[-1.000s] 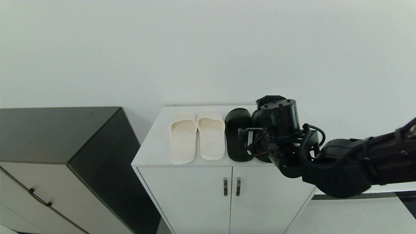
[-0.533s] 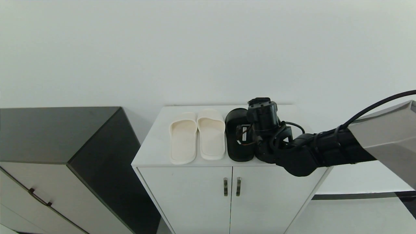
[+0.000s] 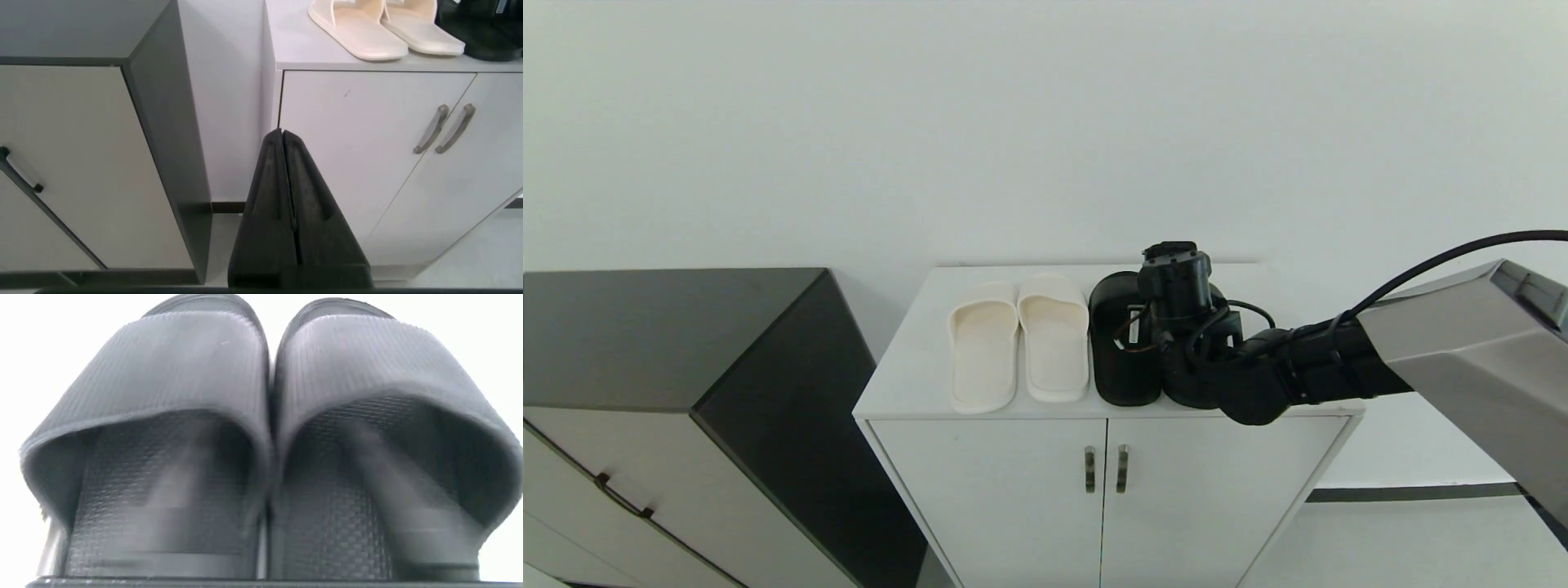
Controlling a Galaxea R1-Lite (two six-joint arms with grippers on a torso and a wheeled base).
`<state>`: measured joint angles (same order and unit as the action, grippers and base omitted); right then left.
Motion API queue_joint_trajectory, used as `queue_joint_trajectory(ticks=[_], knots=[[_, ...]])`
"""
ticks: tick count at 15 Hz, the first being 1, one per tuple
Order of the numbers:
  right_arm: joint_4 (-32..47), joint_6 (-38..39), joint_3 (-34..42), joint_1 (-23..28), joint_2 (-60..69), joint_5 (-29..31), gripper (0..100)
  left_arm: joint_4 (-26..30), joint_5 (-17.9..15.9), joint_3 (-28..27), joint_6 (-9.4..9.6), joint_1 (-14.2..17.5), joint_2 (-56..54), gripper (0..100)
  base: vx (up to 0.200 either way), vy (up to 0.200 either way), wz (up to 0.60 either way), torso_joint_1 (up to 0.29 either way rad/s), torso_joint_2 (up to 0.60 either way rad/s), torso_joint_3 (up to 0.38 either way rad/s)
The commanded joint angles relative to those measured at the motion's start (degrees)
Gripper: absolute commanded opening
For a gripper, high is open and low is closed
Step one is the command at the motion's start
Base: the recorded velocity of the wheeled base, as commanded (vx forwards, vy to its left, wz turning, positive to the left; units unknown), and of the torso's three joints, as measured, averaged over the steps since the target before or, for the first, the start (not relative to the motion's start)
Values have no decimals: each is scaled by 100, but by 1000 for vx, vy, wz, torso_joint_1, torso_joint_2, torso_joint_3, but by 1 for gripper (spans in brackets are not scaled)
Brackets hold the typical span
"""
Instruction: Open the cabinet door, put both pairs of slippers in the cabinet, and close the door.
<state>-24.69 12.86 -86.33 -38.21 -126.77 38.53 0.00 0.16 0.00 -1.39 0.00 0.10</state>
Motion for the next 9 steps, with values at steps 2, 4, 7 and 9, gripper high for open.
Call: queue_joint_trajectory(ticks=[2, 4, 7, 9], knots=[[-10, -12, -24, 24, -6, 5, 0, 0, 2, 0, -2, 0, -1, 0, 0, 0, 0, 0, 0, 0], [-19, -12, -15, 24, 38, 14, 0, 0, 2, 0, -2, 0, -1, 0, 0, 0, 0, 0, 0, 0], [-19, -117, 319, 6, 495, 14, 0, 0, 2, 0, -2, 0, -1, 0, 0, 0, 0, 0, 0, 0], [-27, -302, 864, -55, 1093, -101, 0, 0, 2, 0, 7, 0, -1, 0, 0, 0, 0, 0, 0, 0]])
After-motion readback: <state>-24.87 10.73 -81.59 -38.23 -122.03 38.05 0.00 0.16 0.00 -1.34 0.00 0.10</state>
